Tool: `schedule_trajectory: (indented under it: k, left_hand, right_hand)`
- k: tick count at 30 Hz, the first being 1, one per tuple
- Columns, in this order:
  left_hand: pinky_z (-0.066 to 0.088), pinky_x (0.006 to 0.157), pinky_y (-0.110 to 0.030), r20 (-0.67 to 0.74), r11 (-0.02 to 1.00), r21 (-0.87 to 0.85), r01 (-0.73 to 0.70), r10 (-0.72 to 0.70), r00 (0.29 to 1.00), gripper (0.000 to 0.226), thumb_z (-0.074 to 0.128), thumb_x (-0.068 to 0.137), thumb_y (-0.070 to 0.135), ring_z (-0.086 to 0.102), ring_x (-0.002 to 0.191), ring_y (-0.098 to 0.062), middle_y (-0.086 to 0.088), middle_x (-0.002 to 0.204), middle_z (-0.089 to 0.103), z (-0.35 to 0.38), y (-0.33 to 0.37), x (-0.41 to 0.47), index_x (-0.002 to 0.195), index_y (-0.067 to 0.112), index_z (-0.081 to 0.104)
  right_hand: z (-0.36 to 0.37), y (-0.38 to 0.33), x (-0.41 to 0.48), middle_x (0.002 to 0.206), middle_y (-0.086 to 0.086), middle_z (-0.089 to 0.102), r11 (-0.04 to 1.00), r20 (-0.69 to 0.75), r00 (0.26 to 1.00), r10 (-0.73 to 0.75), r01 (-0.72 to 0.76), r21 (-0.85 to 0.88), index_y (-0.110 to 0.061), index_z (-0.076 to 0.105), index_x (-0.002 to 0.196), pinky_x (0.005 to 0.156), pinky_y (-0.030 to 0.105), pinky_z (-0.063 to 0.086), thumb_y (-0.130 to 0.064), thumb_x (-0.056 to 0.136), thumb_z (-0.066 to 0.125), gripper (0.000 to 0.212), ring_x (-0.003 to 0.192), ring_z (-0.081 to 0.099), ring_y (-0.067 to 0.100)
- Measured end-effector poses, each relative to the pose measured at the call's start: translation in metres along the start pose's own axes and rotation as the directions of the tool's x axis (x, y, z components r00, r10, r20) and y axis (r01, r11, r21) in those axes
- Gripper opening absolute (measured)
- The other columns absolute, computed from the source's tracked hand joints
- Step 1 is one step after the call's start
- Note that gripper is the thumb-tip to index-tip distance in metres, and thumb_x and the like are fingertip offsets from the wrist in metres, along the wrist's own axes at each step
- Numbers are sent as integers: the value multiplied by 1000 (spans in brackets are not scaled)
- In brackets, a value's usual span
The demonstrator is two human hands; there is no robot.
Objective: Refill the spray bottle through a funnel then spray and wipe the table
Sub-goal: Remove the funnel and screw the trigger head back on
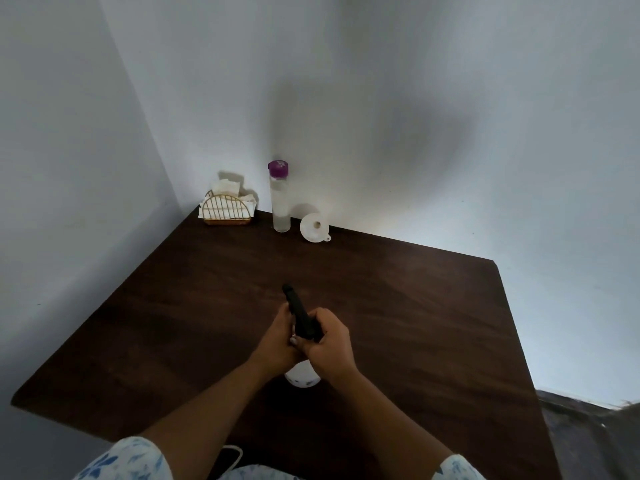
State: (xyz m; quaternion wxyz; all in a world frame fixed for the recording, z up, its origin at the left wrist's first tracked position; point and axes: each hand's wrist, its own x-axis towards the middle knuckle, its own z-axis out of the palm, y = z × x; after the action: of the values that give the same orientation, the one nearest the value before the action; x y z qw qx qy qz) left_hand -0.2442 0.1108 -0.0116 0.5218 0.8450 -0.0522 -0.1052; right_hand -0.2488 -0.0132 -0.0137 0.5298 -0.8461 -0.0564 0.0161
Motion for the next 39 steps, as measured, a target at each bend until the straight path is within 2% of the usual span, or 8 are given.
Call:
schedule_trajectory:
  k: [4, 8, 11, 15, 19, 25, 29, 39]
  left_hand:
    - [47, 93, -35, 13, 1000, 13, 14, -14, 1000, 51, 64, 81, 8, 56, 103, -10, 4, 110, 55, -1, -1, 0, 122, 22, 38]
    - [44, 85, -17, -55, 999, 47, 1, 1, 999, 66, 72, 73, 3, 50, 103, -7, 11, 112, 47, 0, -4, 0, 128, 15, 36]
    - [48, 87, -28, 27, 999, 13, 31, -32, 999, 56, 67, 79, 11, 57, 97, -8, 11, 103, 54, -2, -3, 3, 123, 24, 34]
    - [45, 75, -17, 27, 999, 37, 11, -12, 1000, 58, 70, 75, 12, 58, 90, 2, 11, 102, 54, -2, -6, 4, 119, 28, 35]
    - [46, 83, -24, 43, 995, 83, -50, 46, 998, 64, 74, 71, 15, 56, 94, 0, 9, 108, 53, -2, -5, 5, 120, 32, 35]
    - [41, 99, -30, 54, 988, 137, -67, 60, 997, 71, 76, 71, 22, 49, 113, -4, 13, 122, 47, -3, -4, 4, 125, 37, 33]
    - [35, 94, -23, 34, 996, 73, -51, 49, 998, 75, 78, 67, 22, 46, 108, 5, 25, 114, 47, -3, -6, 3, 114, 53, 29]
    - [41, 97, -27, 71, 991, 126, -34, 25, 997, 86, 75, 72, 19, 48, 116, -4, 17, 123, 46, -6, -4, 5, 137, 37, 22]
  right_hand:
    - [1, 0, 0, 87, -15, 55, 1000, -6, 1000, 6, -6, -11, -39, 49, 74, 63, 12, 43, -19, 69, 79, 37, 81, 53, -6]
    - [1, 0, 0, 86, -15, 56, 1000, -15, 1000, 12, -12, -3, -39, 49, 74, 63, 13, 44, -18, 68, 79, 37, 81, 54, -5]
    - [1, -1, -1, 86, -14, 58, 1000, -22, 1000, 18, -17, 21, -39, 51, 73, 64, 13, 44, -16, 68, 79, 37, 82, 55, -3]
    - [0, -3, -1, 88, -10, 61, 996, -15, 999, 43, -41, 78, -35, 52, 72, 67, 14, 47, -13, 67, 80, 36, 85, 58, 1]
    - [-6, -2, -2, 90, -4, 64, 989, 2, 998, 57, -57, 133, -35, 53, 71, 76, 30, 56, -12, 65, 82, 37, 88, 63, 11]
    - [-6, 2, -8, 90, -5, 66, 990, 24, 1000, 9, -13, 144, -34, 57, 80, 78, 31, 55, -22, 67, 80, 29, 89, 63, 9]
    - [-7, 9, -14, 100, -9, 69, 982, 50, 999, -5, -4, 187, -37, 63, 93, 83, 29, 54, -19, 78, 72, 26, 97, 65, 6]
    - [0, 11, -12, 81, -10, 67, 982, -84, 995, 49, -33, 188, -29, 51, 76, 63, 16, 53, -13, 67, 82, 36, 81, 65, 0]
